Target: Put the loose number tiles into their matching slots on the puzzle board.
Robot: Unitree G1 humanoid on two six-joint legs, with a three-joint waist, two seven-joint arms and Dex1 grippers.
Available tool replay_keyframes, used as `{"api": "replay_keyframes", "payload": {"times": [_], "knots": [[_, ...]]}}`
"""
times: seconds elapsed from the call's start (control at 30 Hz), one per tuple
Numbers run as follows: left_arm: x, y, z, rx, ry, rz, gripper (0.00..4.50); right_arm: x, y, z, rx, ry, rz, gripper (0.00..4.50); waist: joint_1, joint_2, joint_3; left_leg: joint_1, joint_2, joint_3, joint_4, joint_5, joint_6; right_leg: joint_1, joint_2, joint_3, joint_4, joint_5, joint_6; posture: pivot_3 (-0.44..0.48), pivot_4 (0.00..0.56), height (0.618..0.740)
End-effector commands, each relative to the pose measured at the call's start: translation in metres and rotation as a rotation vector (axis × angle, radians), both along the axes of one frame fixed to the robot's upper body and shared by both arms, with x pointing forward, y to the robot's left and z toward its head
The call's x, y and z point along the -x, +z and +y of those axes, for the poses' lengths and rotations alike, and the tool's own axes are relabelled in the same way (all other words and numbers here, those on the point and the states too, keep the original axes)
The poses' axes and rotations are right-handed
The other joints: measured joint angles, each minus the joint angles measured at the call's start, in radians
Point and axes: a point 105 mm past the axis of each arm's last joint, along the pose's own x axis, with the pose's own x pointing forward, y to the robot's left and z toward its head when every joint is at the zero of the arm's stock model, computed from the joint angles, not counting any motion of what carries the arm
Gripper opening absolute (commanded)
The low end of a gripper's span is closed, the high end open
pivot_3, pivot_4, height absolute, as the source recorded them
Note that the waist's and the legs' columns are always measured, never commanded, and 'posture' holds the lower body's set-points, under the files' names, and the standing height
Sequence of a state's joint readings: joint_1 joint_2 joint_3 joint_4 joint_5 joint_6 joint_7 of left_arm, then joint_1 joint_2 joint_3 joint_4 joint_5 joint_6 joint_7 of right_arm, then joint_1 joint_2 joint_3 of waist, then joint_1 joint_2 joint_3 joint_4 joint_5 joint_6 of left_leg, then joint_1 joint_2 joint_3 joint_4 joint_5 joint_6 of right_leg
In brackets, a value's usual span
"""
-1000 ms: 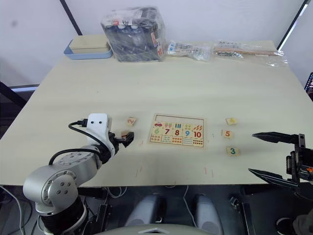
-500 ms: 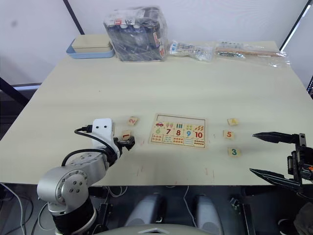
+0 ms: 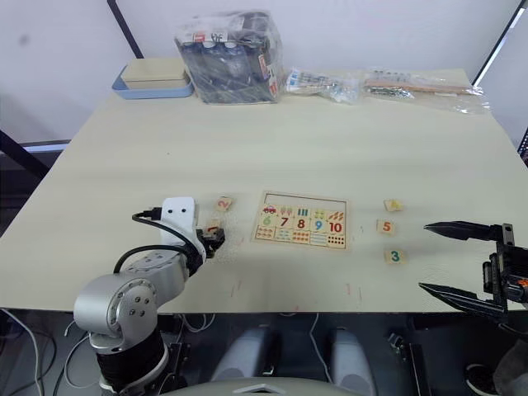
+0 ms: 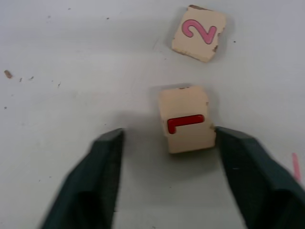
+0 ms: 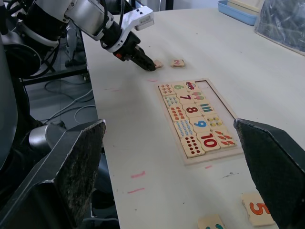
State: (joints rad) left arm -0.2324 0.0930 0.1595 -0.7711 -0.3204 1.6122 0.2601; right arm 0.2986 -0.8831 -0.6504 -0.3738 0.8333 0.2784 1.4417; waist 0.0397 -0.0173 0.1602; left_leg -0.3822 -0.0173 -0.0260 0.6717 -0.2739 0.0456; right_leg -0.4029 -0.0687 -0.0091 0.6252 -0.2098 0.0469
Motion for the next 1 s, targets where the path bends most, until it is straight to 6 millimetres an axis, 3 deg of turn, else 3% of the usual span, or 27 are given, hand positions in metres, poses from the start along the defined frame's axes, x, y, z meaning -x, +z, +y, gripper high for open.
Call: {"api": "replay_keyframes", "payload": {"times": [0.03,0.33,0.43,0.5,0.53,0.73,1.0], "knots": [[-0.001,0.002,-0.001,-0.010,-0.010,-0.004,2.78,0.002,0.009,0.001,0.006,0.006,-0.038,4.50,0.000,0.000,0.000,0.000,0.000,0.000,0.000,0.000,0.000,0.000,0.000,0.000,0.000,0.000,0.000,0.000,0.150,0.740],[-0.003,0.001,0.001,-0.008,-0.006,0.003,2.78,0.002,0.008,0.002,0.002,-0.002,-0.038,4.50,0.000,0.000,0.000,0.000,0.000,0.000,0.000,0.000,0.000,0.000,0.000,0.000,0.000,0.000,0.000,0.000,0.150,0.740],[-0.003,0.000,0.002,-0.003,-0.002,0.006,1.97,0.002,0.007,0.002,0.000,-0.005,-0.038,4.50,0.000,0.000,0.000,0.000,0.000,0.000,0.000,0.000,0.000,0.000,0.000,-0.001,0.000,0.000,0.000,0.000,0.150,0.740],[-0.004,0.001,0.004,-0.003,0.002,0.000,1.14,0.003,0.006,0.003,-0.004,-0.008,-0.041,4.50,0.000,0.000,0.000,0.000,0.000,0.000,0.000,0.000,0.000,0.000,0.000,-0.001,0.000,0.000,0.000,0.000,0.150,0.740],[-0.004,0.002,0.005,-0.003,0.004,-0.003,0.98,0.003,0.006,0.003,-0.006,-0.009,-0.042,4.50,0.000,0.000,0.000,0.000,0.000,0.000,0.000,0.000,0.000,0.000,0.000,-0.001,0.000,0.000,0.000,0.000,0.150,0.740],[-0.005,0.021,0.014,-0.027,-0.068,-0.070,0.97,0.004,0.004,0.004,-0.023,-0.034,-0.066,4.50,-0.001,0.000,0.000,0.000,0.000,-0.001,0.000,0.000,0.000,0.000,-0.001,-0.001,0.000,0.000,0.000,0.000,0.150,0.740],[-0.009,0.065,0.016,-0.112,-0.408,-0.135,0.97,0.005,0.001,0.004,-0.043,-0.077,-0.099,4.50,-0.002,0.000,0.001,-0.001,0.000,0.000,-0.001,0.000,0.000,-0.001,-0.001,-0.002,0.000,0.000,0.000,0.000,0.150,0.740]]}}
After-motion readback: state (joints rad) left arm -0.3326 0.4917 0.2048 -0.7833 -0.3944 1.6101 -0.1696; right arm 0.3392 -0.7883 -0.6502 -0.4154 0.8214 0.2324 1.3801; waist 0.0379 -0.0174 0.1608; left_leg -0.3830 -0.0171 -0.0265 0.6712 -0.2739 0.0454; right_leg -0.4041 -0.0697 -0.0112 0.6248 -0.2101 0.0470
